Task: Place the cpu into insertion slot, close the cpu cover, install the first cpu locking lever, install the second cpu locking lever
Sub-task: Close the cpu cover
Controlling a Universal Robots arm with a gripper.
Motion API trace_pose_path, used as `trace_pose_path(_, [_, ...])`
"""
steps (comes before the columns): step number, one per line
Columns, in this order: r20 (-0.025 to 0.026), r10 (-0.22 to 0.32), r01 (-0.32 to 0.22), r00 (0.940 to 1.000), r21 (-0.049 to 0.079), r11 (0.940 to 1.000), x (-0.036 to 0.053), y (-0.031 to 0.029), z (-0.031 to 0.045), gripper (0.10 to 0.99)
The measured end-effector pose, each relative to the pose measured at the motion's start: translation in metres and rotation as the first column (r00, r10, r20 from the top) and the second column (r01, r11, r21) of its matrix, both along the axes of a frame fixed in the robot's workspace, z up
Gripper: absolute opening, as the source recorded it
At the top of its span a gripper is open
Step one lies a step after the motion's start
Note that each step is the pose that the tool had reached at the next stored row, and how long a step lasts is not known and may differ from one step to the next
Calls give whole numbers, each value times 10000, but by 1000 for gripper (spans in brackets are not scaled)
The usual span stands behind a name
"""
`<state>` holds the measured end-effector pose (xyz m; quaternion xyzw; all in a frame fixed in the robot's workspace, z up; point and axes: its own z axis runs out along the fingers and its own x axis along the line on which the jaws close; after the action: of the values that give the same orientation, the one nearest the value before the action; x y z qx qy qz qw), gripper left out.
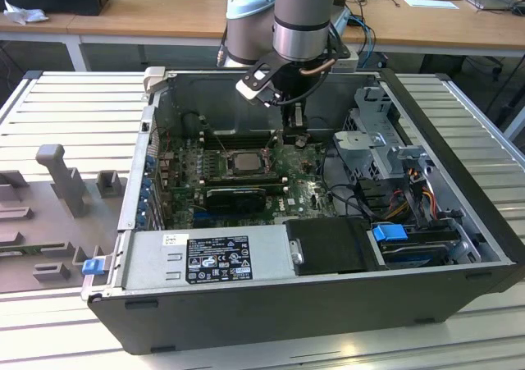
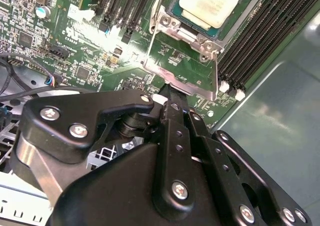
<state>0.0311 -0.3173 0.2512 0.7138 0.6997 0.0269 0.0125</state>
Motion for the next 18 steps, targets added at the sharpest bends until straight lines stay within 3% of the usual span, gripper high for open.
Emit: trace_pose_path(18, [0,0,0,10000,0,10000,-63,0,0,106])
